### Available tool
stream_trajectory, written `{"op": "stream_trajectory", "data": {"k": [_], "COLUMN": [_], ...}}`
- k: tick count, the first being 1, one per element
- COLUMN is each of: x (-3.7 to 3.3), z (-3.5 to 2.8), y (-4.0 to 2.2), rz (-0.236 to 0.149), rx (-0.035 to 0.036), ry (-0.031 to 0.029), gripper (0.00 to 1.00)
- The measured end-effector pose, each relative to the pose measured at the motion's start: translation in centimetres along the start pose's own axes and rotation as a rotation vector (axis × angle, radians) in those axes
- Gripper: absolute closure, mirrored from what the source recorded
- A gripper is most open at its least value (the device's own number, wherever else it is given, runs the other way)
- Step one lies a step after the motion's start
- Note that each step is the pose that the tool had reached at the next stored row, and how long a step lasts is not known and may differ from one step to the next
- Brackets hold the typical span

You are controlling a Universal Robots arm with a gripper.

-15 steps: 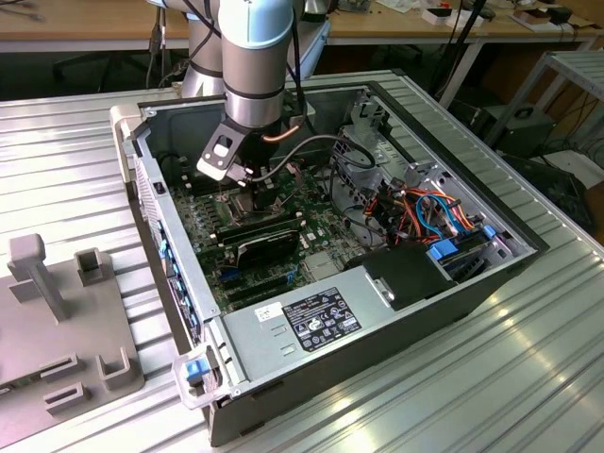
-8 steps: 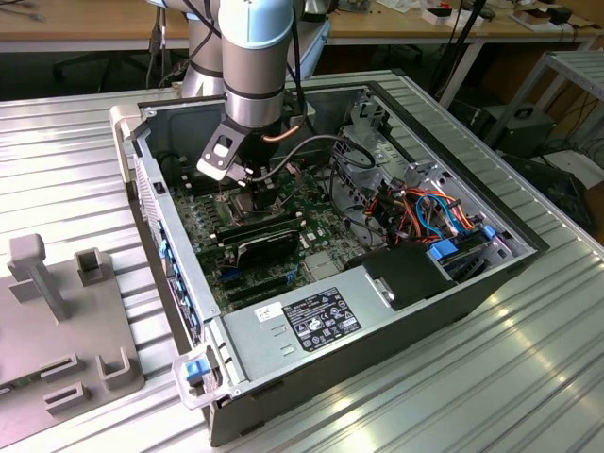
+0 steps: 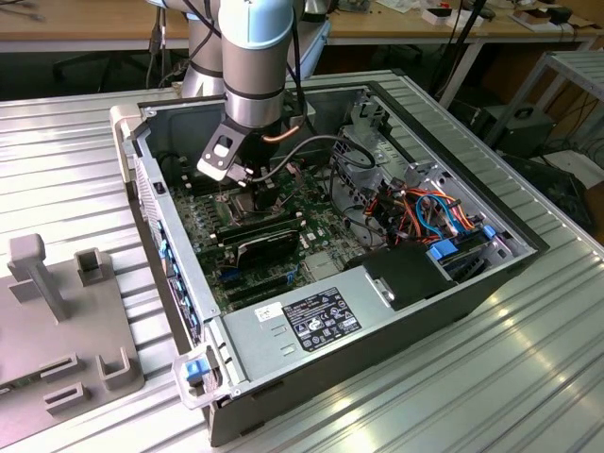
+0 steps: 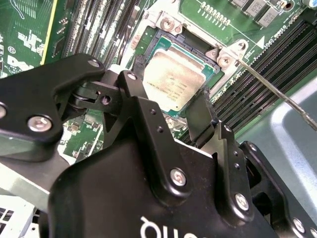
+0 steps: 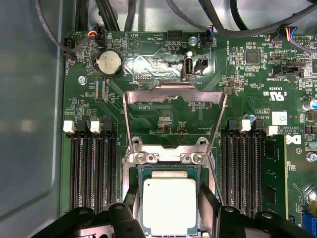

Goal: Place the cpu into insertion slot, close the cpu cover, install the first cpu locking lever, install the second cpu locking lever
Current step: 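Place the cpu into insertion slot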

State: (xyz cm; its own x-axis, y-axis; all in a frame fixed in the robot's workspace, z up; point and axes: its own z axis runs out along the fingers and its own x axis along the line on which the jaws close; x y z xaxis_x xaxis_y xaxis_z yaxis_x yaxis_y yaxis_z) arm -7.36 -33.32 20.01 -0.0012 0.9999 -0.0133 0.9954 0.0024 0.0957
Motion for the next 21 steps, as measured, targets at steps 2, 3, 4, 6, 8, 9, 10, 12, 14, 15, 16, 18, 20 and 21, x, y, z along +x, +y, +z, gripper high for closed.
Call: {"op": "stream_trajectory", "data": {"k": [2,3,4,6,8,9,10,12,14,15,16,18,20,21], "x": [0.00,0.00,-0.01,0.00,-0.01,-0.01,-0.01,-0.01,-0.02,-0.02,-0.02,-0.02,-0.03,-0.03], "z": [0.00,-0.02,-0.07,-0.20,-0.42,-0.52,-0.66,-0.91,-1.20,-1.31,-1.45,-1.65,-1.78,-1.78], "y": [0.00,0.00,0.00,0.02,0.04,0.06,0.09,0.15,0.24,0.29,0.37,0.48,0.53,0.53], "rz": [0.000,0.000,0.000,0.000,0.000,0.000,0.000,0.000,0.000,0.000,0.001,0.001,0.002,0.002], "rx": [0.0000,0.0001,0.0001,0.0002,0.0012,0.0017,0.0027,0.0056,0.0114,0.0157,0.0231,0.0386,0.0501,0.0504], "ry": [0.0001,0.0000,-0.0001,0.0000,0.0000,0.0000,0.0001,0.0001,0.0000,0.0000,0.0001,0.0001,0.0000,-0.0001], "gripper": [0.39,0.39,0.39,0.39,0.39,0.39,0.39,0.39,0.39,0.39,0.39,0.39,0.39,0.41]}}
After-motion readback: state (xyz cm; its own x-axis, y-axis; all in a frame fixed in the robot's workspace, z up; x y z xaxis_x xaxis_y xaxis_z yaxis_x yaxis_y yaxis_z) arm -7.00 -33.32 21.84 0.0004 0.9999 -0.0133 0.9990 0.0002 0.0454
